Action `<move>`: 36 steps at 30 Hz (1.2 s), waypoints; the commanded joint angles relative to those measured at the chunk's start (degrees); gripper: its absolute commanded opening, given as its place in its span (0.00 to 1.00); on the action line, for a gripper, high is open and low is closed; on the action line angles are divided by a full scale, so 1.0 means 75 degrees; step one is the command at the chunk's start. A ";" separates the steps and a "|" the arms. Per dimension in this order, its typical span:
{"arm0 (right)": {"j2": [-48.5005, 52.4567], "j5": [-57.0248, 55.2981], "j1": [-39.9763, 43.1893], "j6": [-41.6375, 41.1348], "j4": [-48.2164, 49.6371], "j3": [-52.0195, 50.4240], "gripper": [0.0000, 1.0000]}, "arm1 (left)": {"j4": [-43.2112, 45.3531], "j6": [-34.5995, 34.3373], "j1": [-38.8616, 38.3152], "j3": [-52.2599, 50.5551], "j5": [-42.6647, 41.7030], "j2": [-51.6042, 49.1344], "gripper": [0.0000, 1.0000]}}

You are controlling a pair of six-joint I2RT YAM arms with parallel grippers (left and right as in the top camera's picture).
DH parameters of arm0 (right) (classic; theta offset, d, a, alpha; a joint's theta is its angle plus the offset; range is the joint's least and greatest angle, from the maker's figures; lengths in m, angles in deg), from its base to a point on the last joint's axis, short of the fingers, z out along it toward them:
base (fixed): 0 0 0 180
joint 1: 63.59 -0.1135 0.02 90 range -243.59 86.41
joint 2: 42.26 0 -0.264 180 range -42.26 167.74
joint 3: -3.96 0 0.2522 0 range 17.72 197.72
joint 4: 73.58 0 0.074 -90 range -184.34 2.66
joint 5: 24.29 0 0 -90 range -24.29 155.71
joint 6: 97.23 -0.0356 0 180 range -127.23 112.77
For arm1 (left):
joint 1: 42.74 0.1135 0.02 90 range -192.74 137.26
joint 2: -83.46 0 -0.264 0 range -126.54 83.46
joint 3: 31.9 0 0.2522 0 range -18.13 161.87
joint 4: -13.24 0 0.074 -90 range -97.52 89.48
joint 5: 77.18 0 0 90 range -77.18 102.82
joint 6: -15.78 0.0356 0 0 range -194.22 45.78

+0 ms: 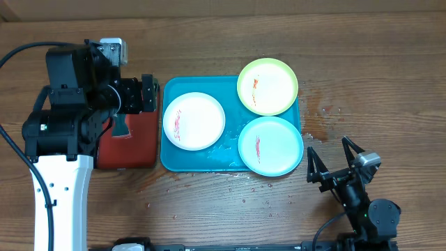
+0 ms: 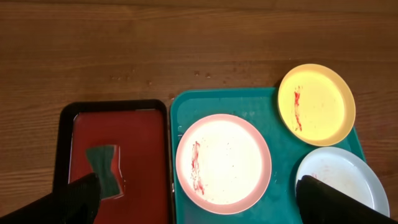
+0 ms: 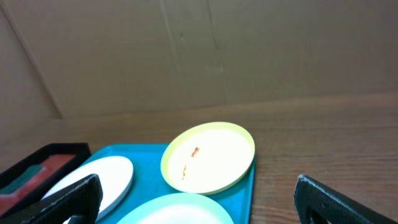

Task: Clean dirty plates on tray and stack at the side
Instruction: 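Move the left gripper over the red tray toward the green sponge, then reach the right gripper to the white plate's rim and grip it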

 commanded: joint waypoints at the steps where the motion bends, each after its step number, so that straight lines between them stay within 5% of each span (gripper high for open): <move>1: -0.0061 0.0154 -0.0047 0.0000 -0.0245 0.0720 1.00 | 0.0006 -0.0160 0.0044 0.0219 0.0125 -0.0044 1.00; 12: 0.0755 0.0154 -0.0047 0.0003 -0.1189 0.2323 1.00 | 0.0099 -0.0309 0.0044 0.0219 0.0134 -0.0044 1.00; 23: 0.3710 0.0490 -0.0050 0.0006 -0.2183 0.4739 1.00 | 0.0140 -0.0306 0.0044 0.0233 0.0137 -0.0044 1.00; 36: 0.7982 0.0930 -0.0050 0.0029 -0.6100 0.9358 1.00 | -0.0615 -0.0460 0.0044 0.1291 0.0326 -0.0289 1.00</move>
